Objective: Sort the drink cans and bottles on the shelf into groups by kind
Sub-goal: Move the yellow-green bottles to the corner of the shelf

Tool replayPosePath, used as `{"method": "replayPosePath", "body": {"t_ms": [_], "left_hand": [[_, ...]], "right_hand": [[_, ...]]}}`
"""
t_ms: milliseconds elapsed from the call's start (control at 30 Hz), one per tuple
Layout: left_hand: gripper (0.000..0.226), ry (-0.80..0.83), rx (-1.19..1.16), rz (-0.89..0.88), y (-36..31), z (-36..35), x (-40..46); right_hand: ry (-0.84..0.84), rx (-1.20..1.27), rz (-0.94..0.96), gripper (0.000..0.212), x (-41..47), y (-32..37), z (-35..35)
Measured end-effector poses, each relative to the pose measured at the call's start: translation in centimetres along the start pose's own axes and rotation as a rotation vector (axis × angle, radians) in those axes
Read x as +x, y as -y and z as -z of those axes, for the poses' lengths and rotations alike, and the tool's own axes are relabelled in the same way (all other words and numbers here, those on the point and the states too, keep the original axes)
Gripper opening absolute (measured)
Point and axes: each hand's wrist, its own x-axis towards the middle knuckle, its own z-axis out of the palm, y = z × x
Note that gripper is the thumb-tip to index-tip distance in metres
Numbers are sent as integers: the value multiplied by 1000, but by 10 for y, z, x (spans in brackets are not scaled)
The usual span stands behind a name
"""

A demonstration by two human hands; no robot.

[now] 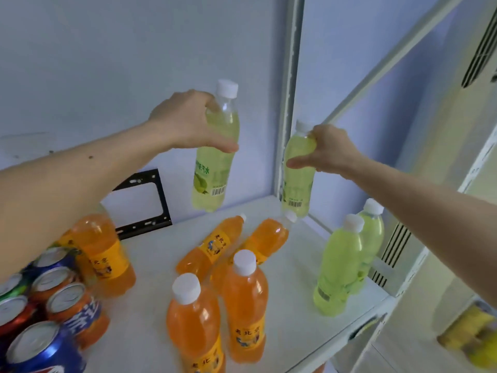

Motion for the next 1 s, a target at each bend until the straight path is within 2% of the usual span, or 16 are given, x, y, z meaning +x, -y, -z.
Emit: {"method": "replayPosePath", "body": {"t_ms": [133, 200, 400, 667, 767, 1000], "left_hand": [[68, 16, 0, 1, 0, -37, 16], [66, 45, -6, 7, 0, -58, 22], [66, 79, -34, 58, 1, -119, 30], [71, 181, -151, 104, -6, -192, 28], [70, 257, -202, 78, -13, -211, 27], [80, 353, -228, 43, -24, -232, 25]], "right_hand": [[40, -56, -14, 56, 12, -24, -20], [93, -62, -22, 59, 14, -33, -32], [235, -28, 14, 50, 17, -51, -53], [414, -75, -112, 71, 29, -81, -55], [511, -164, -143, 71, 28, -83, -50], [516, -175, -262, 70, 21, -76, -47]]}}
